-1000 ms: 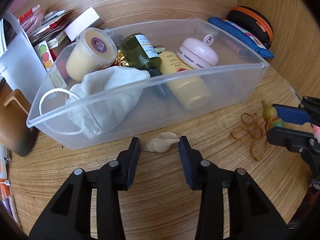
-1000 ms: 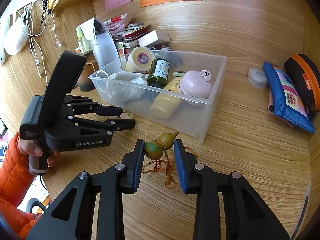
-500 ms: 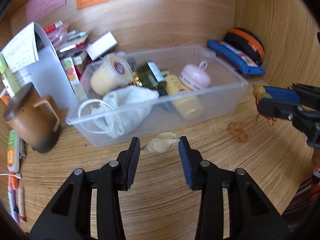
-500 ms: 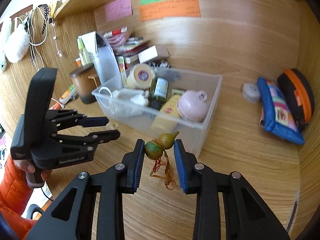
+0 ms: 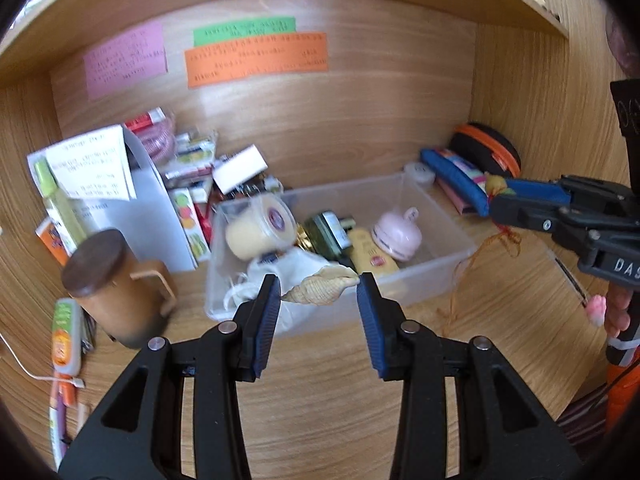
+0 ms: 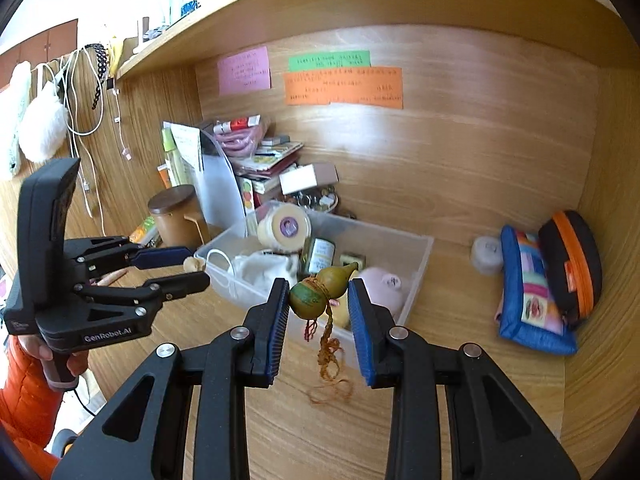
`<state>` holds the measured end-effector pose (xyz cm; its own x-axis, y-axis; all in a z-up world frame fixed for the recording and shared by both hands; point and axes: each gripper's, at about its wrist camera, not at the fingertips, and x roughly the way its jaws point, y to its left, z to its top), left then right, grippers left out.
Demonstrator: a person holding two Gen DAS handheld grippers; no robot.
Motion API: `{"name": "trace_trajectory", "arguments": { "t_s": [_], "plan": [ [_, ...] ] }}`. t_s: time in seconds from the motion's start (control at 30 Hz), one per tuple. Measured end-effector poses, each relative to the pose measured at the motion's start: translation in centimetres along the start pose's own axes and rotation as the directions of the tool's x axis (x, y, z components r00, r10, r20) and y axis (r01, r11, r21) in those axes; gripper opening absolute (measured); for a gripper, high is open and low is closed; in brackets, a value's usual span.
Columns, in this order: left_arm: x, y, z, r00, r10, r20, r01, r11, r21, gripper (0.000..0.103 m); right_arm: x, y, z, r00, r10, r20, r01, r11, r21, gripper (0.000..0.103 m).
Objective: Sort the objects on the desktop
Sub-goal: 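Lift the gourd ornament and seashell and carry both over the clear box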
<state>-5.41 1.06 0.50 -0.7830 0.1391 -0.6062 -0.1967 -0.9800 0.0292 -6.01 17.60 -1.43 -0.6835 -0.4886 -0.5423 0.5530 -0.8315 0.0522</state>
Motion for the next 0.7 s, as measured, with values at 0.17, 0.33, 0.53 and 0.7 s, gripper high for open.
{"name": "trace_trajectory", "arguments": {
  "t_s": [0.17,0.33,0.53,0.7],
  "plan": [
    [0.3,1.2,1.3,1.0,0.001,0.013,-0.001,1.0,-0.018,0.039,0.8,-0.1,1.5,1.0,0.002,0.011,-0.002,1.0,0.0,0.027],
    [1.2,2.2,2.2,1.0,0.006,0.015,-0.006,0.999,-0.035,0.039,2.1,-0.3,3.2,1.0,-0.011,0.016,0.011,1.0,-0.008,0.027],
    [3.2,2.9,2.8,1.0,0.01,-0.003,-0.01,0.999,-0.036,0.039,5.0,-0.9,4.1,0.999,-0.033,-0.01,0.033,0.999,-0.005,0.027],
    [5.9,3.3,2.8,0.999,-0.006,-0.042,0.005,0.999,-0.037,0.039,8.4,-1.3,3.8,0.997,-0.034,-0.07,0.033,0.999,-0.009,0.027]
  ]
}}
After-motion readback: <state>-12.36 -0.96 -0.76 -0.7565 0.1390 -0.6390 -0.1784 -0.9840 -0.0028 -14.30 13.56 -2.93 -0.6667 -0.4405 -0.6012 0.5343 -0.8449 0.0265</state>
